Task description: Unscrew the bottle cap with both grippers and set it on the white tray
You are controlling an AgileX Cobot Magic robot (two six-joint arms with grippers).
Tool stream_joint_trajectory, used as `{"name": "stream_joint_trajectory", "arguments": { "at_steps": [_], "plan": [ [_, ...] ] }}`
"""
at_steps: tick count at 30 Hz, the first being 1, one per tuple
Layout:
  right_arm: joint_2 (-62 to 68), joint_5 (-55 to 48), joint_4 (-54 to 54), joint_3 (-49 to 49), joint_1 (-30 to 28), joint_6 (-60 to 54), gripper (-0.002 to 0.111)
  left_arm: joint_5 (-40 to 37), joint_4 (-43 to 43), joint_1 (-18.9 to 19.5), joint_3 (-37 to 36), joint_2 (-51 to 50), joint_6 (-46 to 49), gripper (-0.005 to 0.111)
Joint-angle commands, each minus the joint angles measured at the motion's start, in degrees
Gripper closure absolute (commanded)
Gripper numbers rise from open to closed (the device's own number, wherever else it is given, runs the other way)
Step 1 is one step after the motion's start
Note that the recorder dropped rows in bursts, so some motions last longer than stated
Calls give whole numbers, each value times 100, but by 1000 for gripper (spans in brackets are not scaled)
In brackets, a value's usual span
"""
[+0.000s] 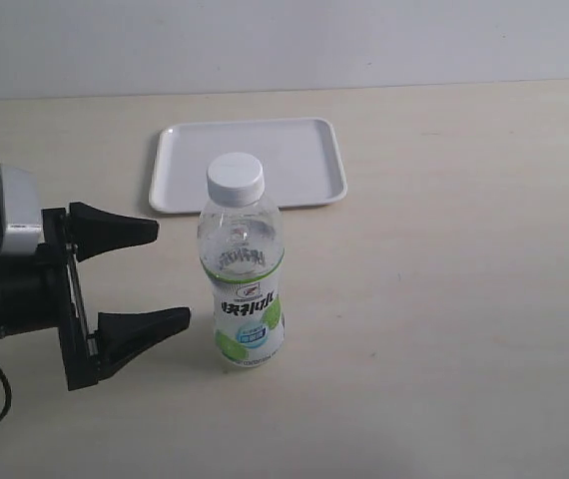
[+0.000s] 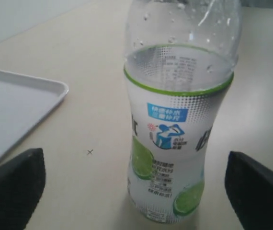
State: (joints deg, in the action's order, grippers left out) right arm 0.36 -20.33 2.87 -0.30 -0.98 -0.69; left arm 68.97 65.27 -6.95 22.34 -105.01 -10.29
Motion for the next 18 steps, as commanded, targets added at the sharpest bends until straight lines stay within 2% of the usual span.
{"name": "stream_joint_trajectory", "arguments": {
  "at_steps": [1, 8, 18],
  "plan": [
    [-36, 71, 9, 30, -32, -11, 108, 100, -185, -304, 255, -338, 124, 9],
    [-36, 71, 9, 30, -32, -11, 108, 100, -295, -757, 632, -859, 176, 9],
    [-36, 72, 9, 30, -32, -11, 108, 100, -359, -1013, 930, -1251, 176, 9]
  ]
}}
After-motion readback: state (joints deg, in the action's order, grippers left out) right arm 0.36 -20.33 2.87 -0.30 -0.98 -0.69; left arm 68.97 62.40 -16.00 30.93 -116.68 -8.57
